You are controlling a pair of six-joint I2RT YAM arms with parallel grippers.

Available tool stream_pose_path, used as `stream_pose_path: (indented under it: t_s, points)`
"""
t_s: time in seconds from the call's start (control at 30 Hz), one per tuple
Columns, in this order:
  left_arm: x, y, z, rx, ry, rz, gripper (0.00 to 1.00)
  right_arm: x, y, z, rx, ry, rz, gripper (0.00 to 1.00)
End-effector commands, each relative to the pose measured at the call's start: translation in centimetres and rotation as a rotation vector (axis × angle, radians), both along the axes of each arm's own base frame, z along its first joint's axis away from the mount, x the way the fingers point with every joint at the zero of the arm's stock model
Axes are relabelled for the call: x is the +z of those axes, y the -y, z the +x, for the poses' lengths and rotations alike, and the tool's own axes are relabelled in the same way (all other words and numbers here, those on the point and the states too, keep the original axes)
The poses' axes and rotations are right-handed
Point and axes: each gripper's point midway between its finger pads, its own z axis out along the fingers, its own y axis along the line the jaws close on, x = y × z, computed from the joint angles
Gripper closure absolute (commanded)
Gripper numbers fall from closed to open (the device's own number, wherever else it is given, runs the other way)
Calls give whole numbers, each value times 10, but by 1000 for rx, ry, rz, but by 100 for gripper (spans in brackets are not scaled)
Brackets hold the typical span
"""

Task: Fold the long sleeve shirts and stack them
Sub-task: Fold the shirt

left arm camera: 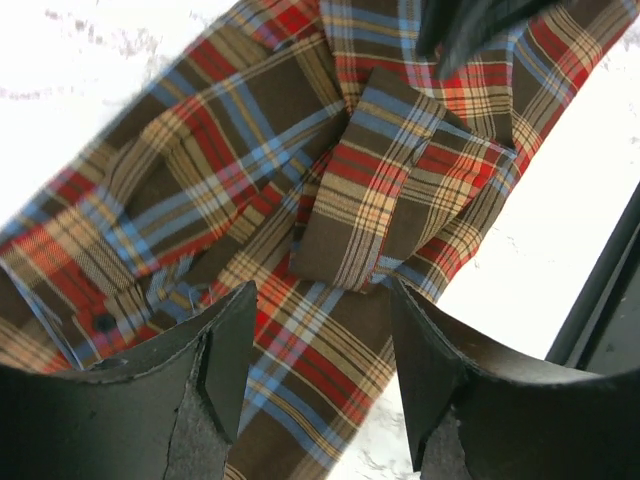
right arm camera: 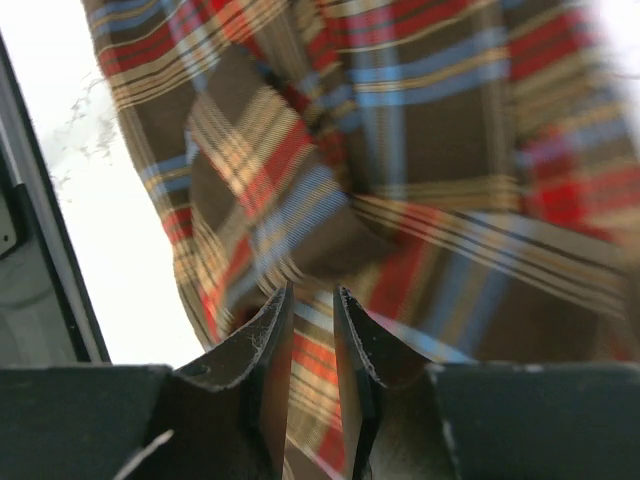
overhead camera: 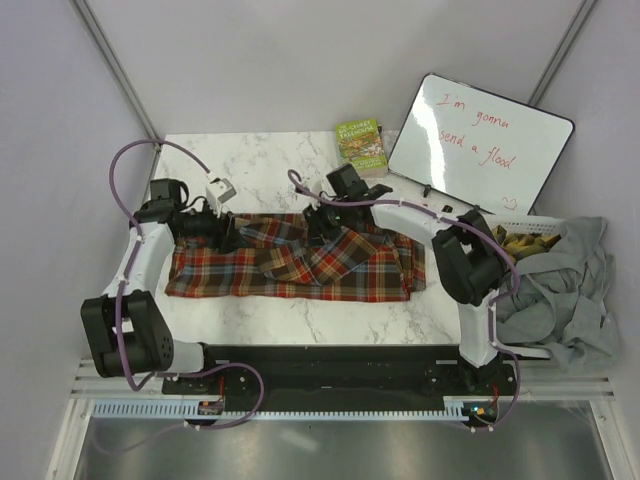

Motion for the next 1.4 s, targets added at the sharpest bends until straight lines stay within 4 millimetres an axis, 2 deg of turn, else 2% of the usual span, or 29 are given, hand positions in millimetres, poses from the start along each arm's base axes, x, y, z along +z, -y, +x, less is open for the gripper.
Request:
stream_pose_path:
  t_s: [0.0, 0.1, 0.2, 0.27, 0.3, 0.33, 0.43, 0.6, 0.63, 0.7, 0.73, 0.87, 1.0, 1.07, 1.1, 1.17, 1.2, 1.27, 1.37]
  points:
    - [-9, -11, -13, 154, -205, -62, 36, -15, -33, -15, 18, -93, 69, 69]
    - [-23, -13, -24, 223, -362, -113, 36, -24, -45, -33, 51, -153, 91, 68]
    - [-32, -13, -27, 282, -459, -147, 36, -16, -57, -54, 105, -187, 146, 67]
    - [-30, -17, -21, 323, -488, -162, 36, -1, -67, -68, 153, -178, 181, 67]
    - [-29, -15, -20, 367, -542, -194, 35, 2, -69, -75, 172, -174, 185, 66]
    - [-36, -15, -18, 397, -607, -213, 35, 9, -74, -84, 200, -162, 194, 66]
    - [-42, -5, -22, 436, -798, -308, 32, 9, -77, -96, 234, -149, 188, 66]
    - [-50, 12, -37, 541, -987, -415, 17, 7, -77, -102, 253, -138, 185, 66]
    - [-59, 14, -47, 573, -1028, -410, 13, 8, -79, -106, 267, -136, 187, 66]
    - [-65, 15, -52, 652, -1069, -400, 10, 7, -77, -116, 315, -124, 182, 66]
    - [-73, 16, -60, 675, -1091, -389, 10, 13, -79, -123, 345, -105, 189, 66]
    - [-66, 25, -59, 686, -1032, -448, 14, 25, -72, -139, 417, -47, 202, 64]
    - [-65, 38, -59, 716, -1075, -490, 19, 30, -65, -148, 459, 2, 165, 64]
    - [-65, 36, -54, 737, -1047, -489, 19, 36, -62, -133, 403, 10, 147, 64]
    - [-66, 34, -52, 755, -1033, -481, 19, 42, -55, -117, 352, 28, 144, 59]
    - [-64, 33, -48, 768, -1014, -483, 17, 41, -45, -84, 191, 49, 101, 49]
    - [-65, 31, -47, 786, -1002, -476, 16, 39, -38, -66, 128, 40, 98, 47]
    - [-64, 30, -48, 808, -1009, -485, 14, 36, -32, -47, 20, 30, 79, 46]
    - [-65, 29, -52, 837, -1005, -481, 11, 28, -33, -38, -34, 4, 70, 42]
